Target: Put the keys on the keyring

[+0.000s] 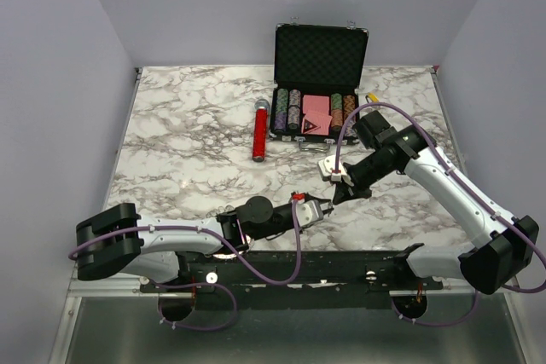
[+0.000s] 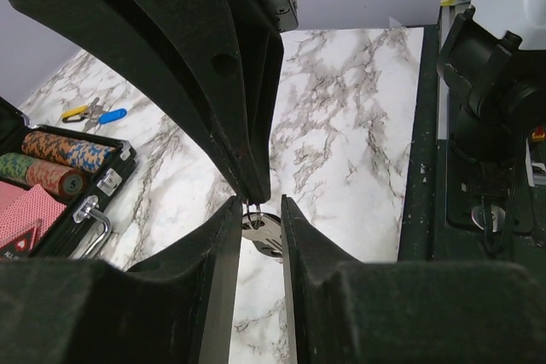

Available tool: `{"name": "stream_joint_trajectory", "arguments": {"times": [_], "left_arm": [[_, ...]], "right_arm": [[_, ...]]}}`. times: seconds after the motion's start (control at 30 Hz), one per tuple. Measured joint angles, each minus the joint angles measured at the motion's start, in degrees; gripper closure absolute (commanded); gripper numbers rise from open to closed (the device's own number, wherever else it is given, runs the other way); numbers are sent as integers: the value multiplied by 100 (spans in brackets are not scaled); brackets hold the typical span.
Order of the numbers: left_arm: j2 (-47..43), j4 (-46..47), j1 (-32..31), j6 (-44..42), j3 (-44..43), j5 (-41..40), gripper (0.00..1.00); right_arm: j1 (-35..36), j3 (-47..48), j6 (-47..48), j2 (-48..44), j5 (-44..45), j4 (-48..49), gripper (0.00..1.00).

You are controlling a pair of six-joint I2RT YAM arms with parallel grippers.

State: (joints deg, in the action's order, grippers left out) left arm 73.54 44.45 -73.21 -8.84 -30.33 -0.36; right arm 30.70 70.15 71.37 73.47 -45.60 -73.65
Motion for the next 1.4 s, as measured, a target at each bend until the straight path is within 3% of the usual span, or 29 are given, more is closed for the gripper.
{"name": "stream_joint_trajectory", "arguments": {"times": [0.33,0.43,0.53,0.7,0.77,0.87,0.93,1.17,1.4], "left_arm": [[31,-20,0,-35,0,-17,75],[44,-46,0,-57,0,-42,82],[52,-46,2,-83,-2,-72,100],[55,-52,7,-109,-20,-160,100],[55,-46,7,-107,-20,-179,100],[55,-35,0,-96,-20,-254,100],[37,107,0,-17,66,-328,100],[-385,1067,0,518,979,-669,100],[-564,2225,0,1025,1443,-826,100]], "right_arm": [[0,2,0,0,-39,-2,99],[0,0,2,0,-50,-2,99],[0,0,2,0,-74,-11,99],[0,2,2,0,-92,-57,99],[0,2,2,0,-103,-57,93],[0,2,-81,0,-138,-48,71],[0,2,-273,-9,-205,15,64],[-238,0,-1128,-138,-531,505,60],[-407,-199,-1130,-140,-1314,721,59]]}}
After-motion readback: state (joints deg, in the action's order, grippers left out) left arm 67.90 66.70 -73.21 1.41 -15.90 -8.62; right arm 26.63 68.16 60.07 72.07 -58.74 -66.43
